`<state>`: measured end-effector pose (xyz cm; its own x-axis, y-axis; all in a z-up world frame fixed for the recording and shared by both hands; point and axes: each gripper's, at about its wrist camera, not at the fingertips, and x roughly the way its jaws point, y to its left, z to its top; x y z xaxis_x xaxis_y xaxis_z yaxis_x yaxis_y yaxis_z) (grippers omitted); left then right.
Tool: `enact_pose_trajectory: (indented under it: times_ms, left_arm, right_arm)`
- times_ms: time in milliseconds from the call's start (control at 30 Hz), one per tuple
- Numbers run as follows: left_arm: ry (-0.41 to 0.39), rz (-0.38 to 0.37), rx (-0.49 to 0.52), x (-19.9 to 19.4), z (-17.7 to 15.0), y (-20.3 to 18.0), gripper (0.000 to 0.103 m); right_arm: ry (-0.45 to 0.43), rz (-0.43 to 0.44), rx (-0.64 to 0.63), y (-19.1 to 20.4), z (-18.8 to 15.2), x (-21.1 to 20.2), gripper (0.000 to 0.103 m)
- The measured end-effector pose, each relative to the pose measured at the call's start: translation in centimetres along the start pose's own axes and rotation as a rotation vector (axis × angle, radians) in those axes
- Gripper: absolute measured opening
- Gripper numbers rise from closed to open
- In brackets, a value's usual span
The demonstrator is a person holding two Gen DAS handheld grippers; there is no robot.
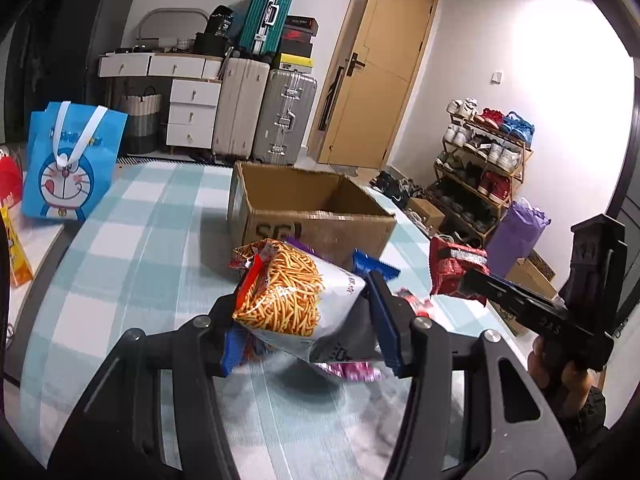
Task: Organize snacks
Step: 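Carry noodle bag in left gripper while right gripper carries wafer pack into box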
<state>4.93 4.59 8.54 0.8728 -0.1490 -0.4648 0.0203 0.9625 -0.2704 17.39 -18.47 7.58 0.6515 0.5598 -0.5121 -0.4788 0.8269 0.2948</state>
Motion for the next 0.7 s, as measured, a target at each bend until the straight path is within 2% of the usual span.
enact_pose_trajectory:
  times_ms: [700]
  left_arm:
    - [-0.067, 0.084, 0.02, 8.7, 8.3, 0.1, 0.051]
  right_arm:
    - [-0.022, 0.006, -0.008, -0.4, 6.3, 5.8, 0.028]
